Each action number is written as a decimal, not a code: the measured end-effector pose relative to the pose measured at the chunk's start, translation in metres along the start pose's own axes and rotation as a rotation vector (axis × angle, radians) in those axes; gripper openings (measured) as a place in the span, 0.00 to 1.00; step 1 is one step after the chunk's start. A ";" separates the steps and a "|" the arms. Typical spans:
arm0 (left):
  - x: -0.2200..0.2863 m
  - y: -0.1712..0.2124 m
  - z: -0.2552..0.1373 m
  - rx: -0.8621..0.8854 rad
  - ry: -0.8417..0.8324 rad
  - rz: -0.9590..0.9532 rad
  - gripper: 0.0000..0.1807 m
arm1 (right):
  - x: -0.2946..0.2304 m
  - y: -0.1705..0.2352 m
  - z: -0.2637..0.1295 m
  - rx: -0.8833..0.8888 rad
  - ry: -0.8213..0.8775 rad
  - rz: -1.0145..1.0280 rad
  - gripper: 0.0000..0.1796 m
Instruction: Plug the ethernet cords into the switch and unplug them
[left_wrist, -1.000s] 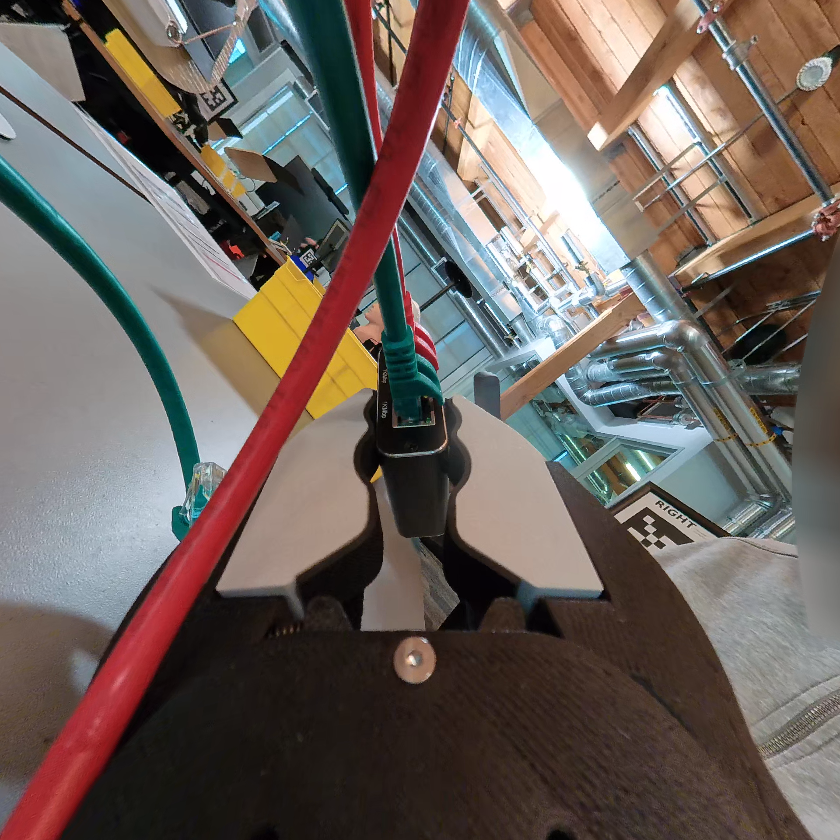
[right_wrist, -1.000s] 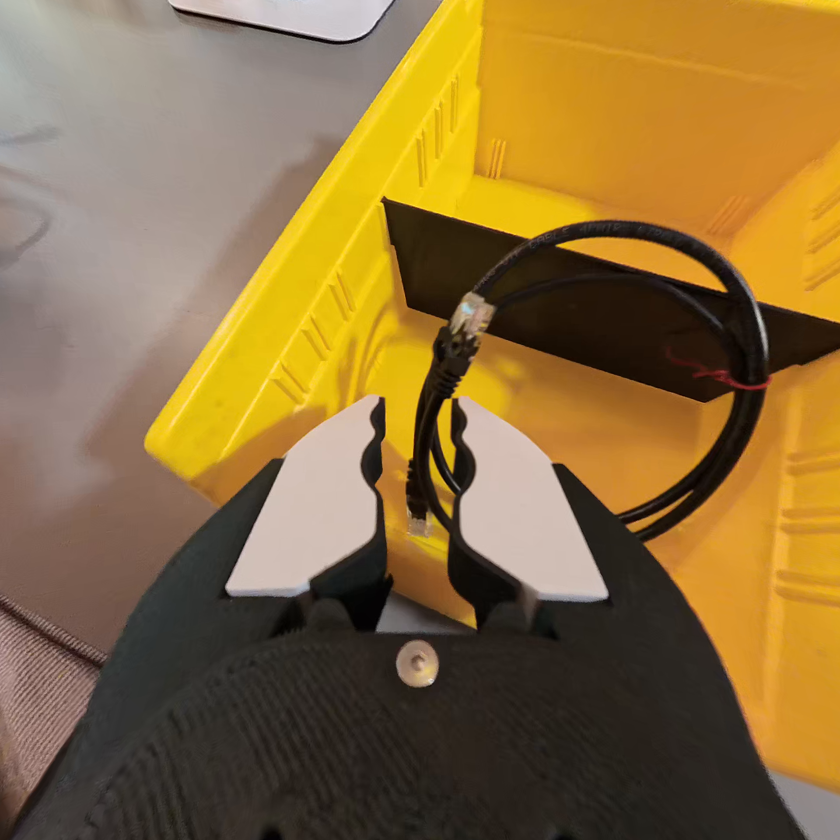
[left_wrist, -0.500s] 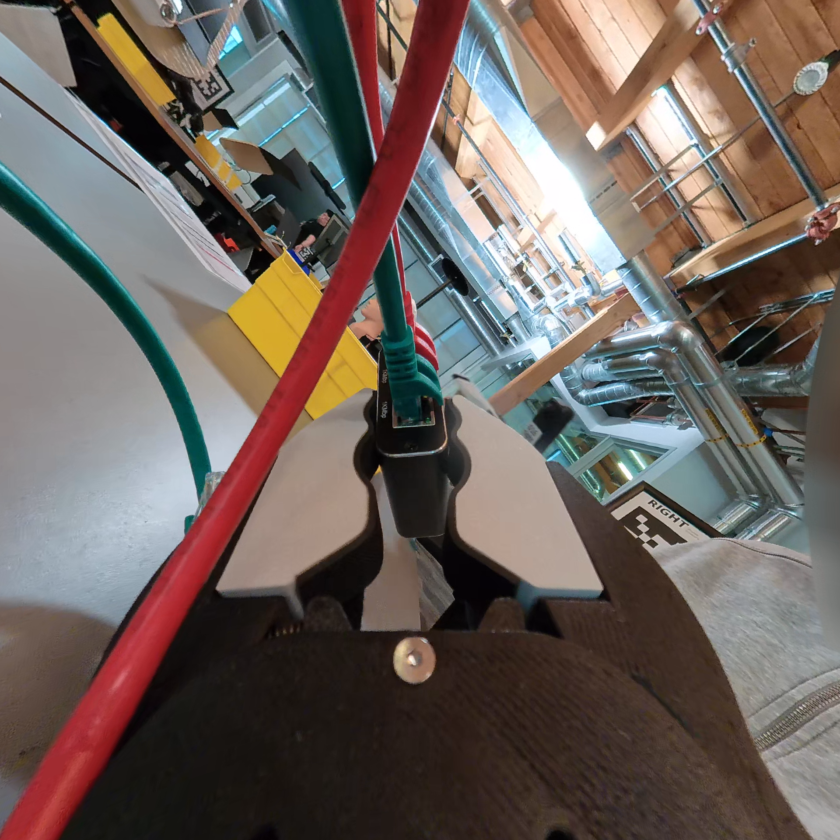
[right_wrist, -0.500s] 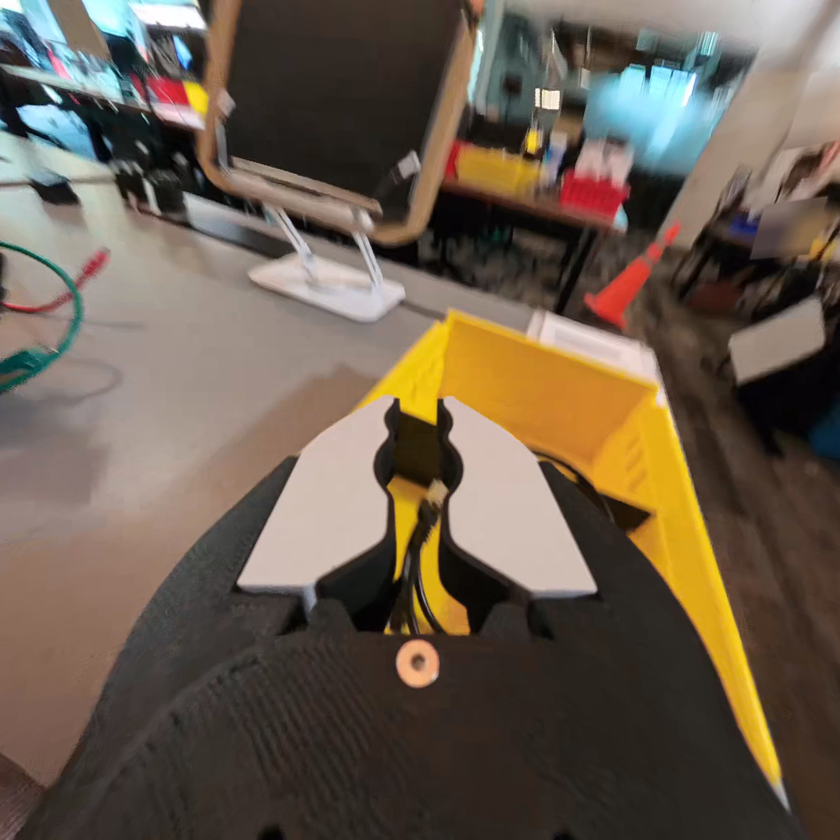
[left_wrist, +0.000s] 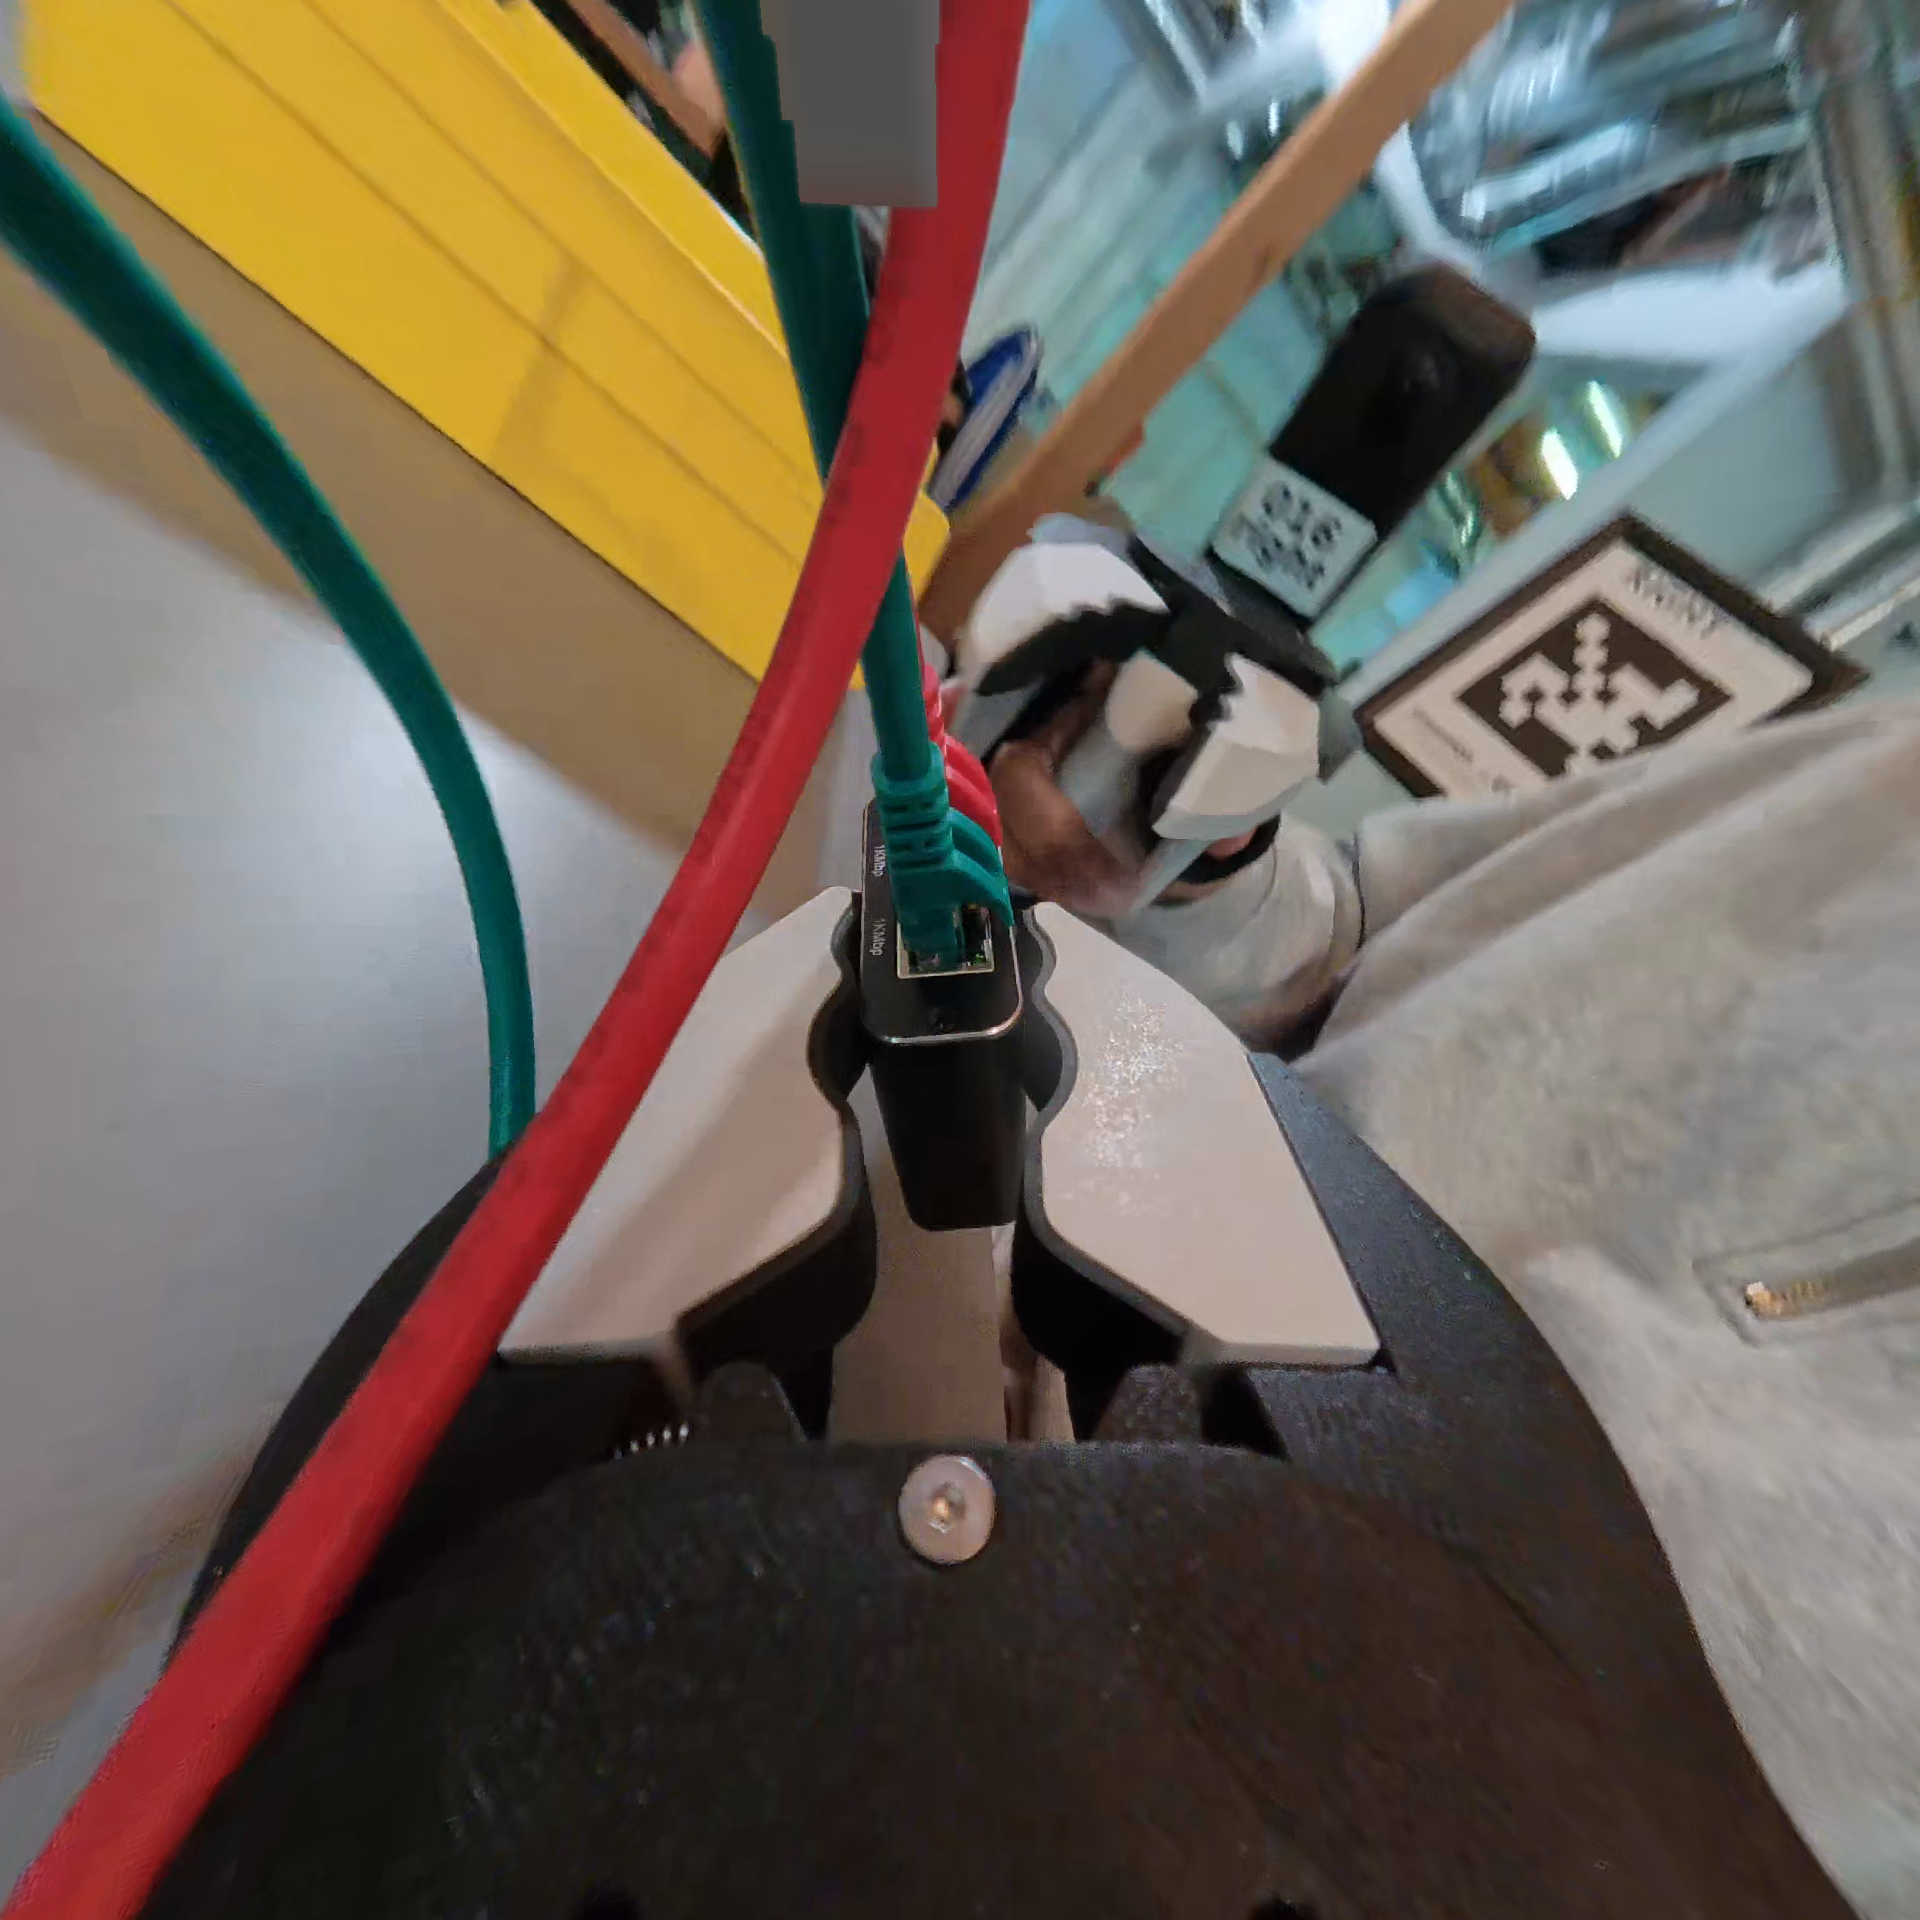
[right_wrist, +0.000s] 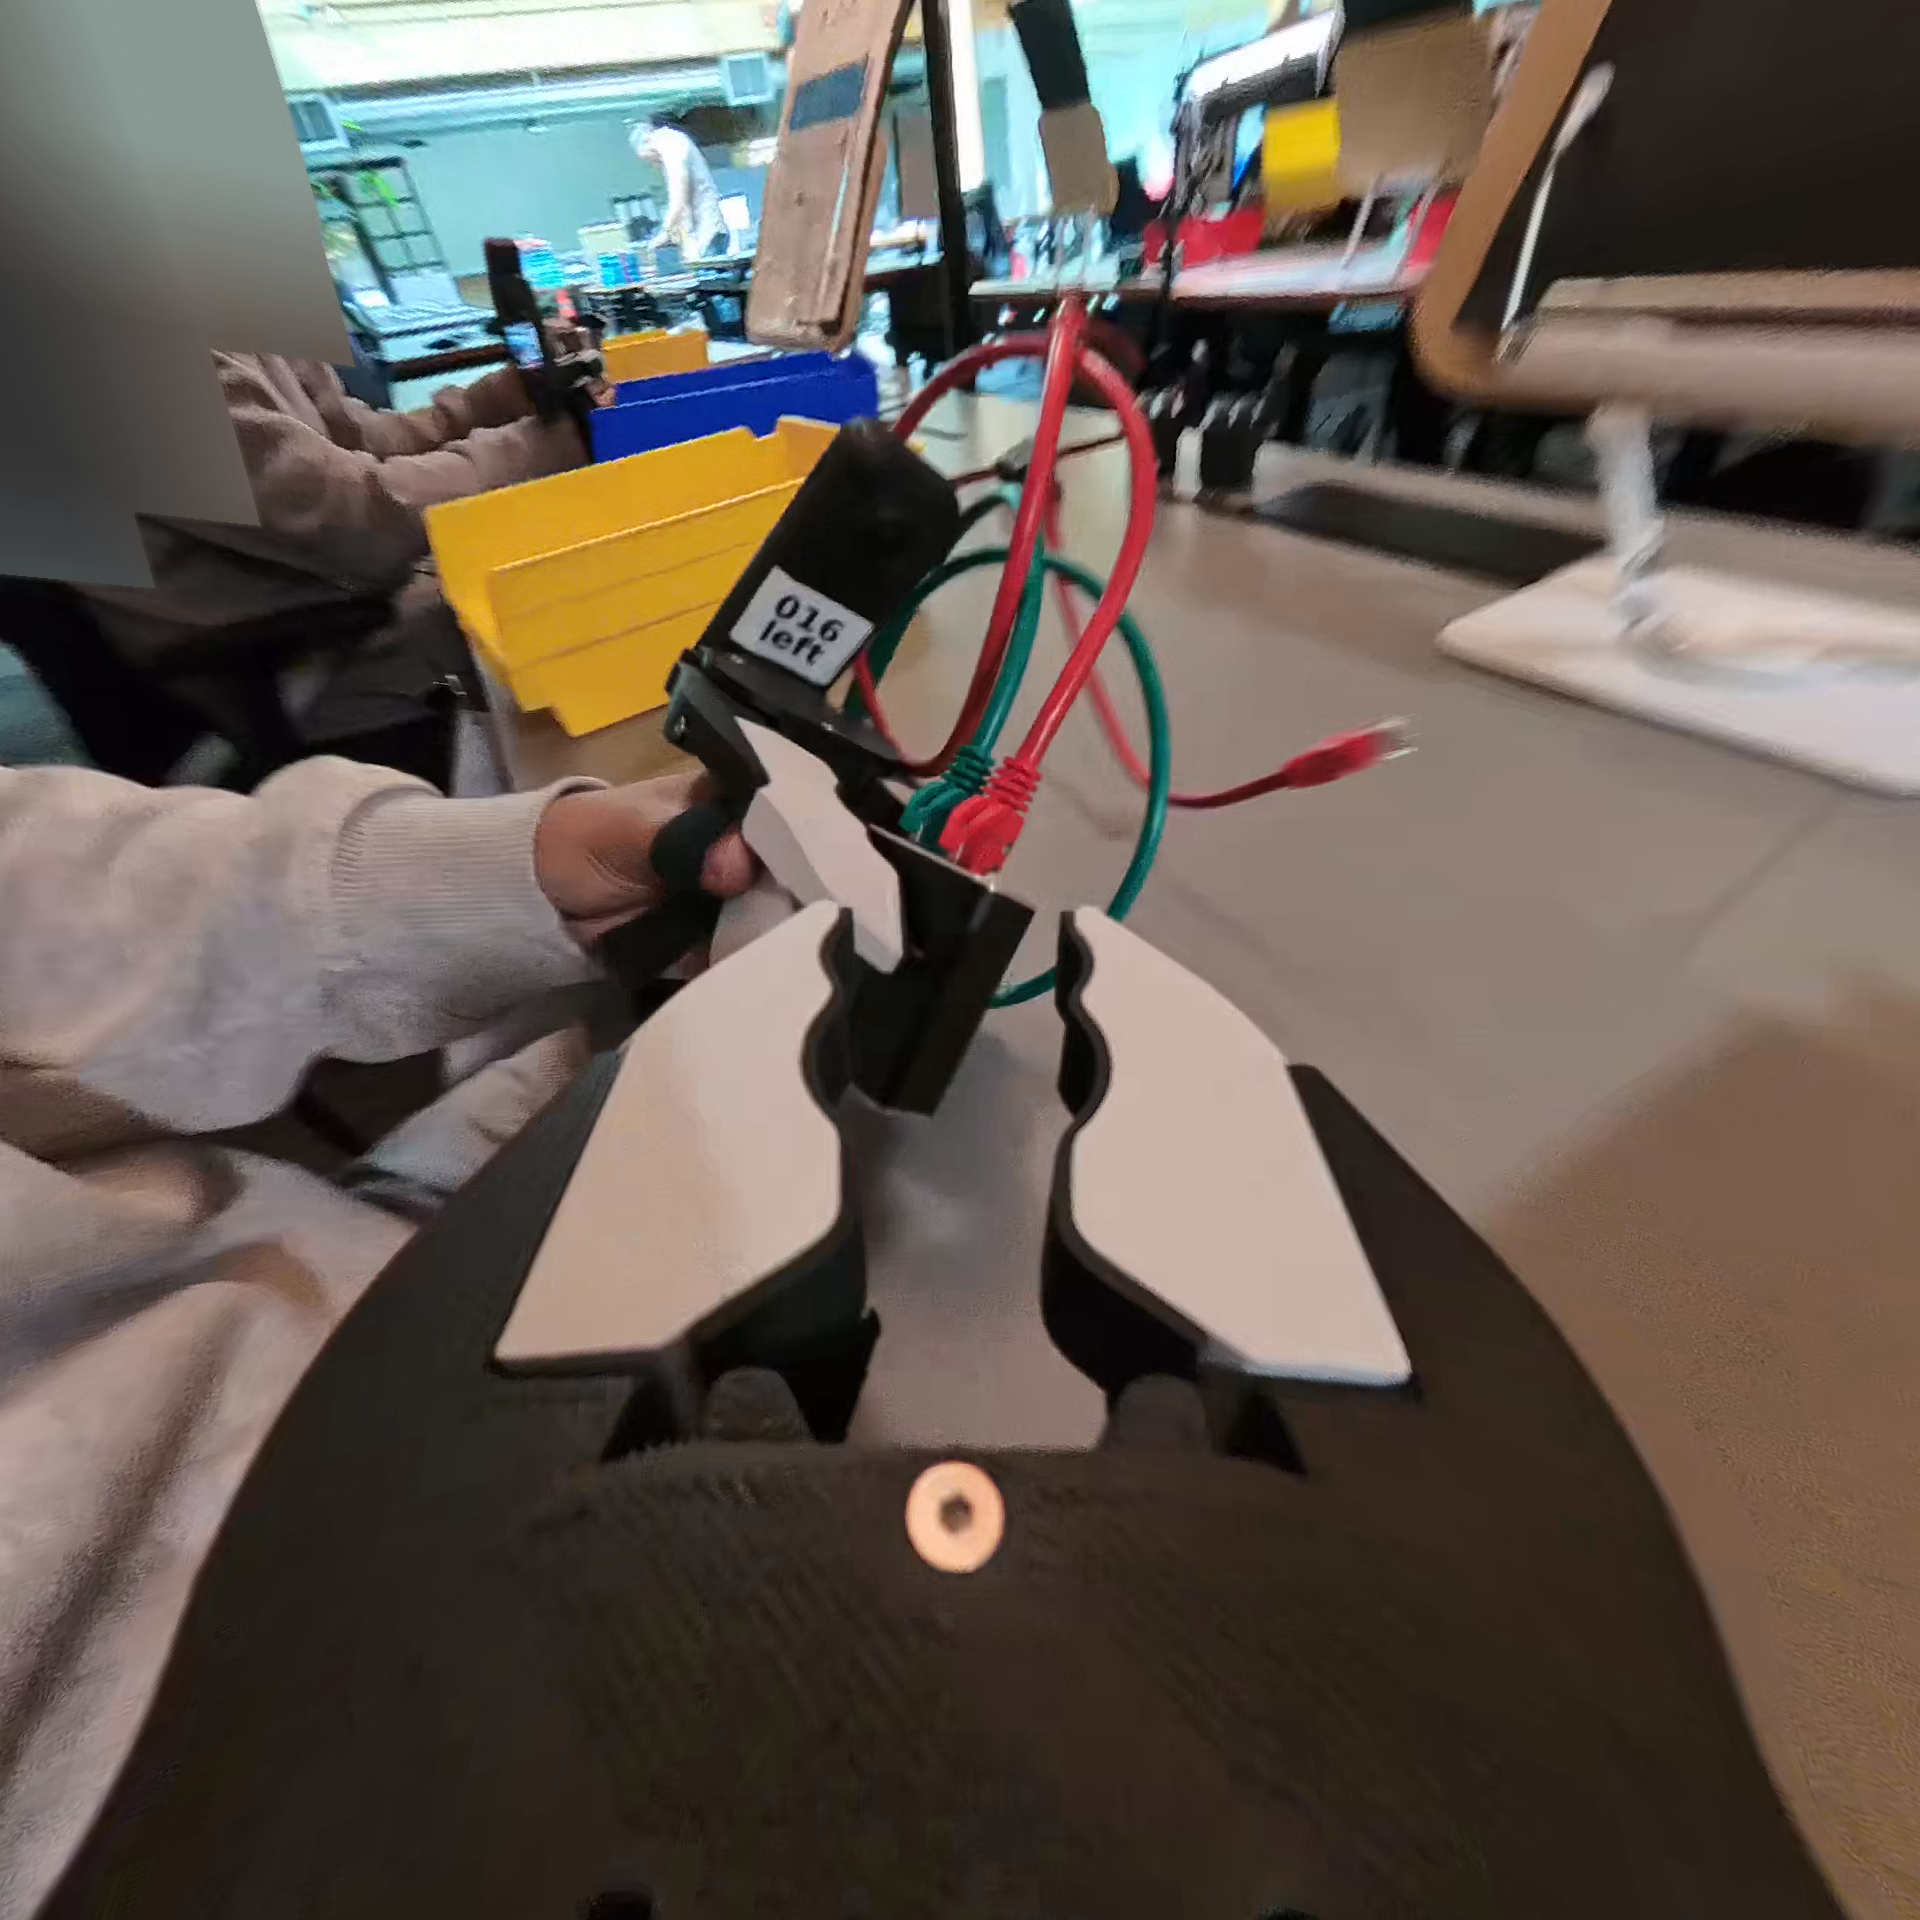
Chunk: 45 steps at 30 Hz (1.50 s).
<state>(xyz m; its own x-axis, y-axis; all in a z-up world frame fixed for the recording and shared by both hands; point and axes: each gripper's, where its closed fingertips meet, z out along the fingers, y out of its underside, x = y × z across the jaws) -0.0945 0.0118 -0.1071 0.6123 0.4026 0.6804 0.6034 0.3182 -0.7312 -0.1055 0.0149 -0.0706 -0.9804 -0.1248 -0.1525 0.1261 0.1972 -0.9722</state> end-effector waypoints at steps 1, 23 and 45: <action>0.003 0.006 0.005 -0.043 0.010 0.014 0.14 | 0.000 0.005 0.003 -0.018 -0.026 0.047 0.21; 0.027 0.013 0.026 -0.008 0.224 -0.107 0.41 | 0.031 -0.007 -0.015 0.227 -0.247 0.637 0.08; 0.029 -0.028 0.014 0.410 0.273 -0.214 0.16 | -0.001 -0.022 0.016 0.447 -0.165 0.571 0.08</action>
<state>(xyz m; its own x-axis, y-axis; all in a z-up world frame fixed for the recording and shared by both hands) -0.1009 0.0260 -0.0672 0.6408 0.0713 0.7644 0.5138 0.7000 -0.4960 -0.1049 -0.0043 -0.0521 -0.7129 -0.2725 -0.6462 0.6933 -0.1350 -0.7079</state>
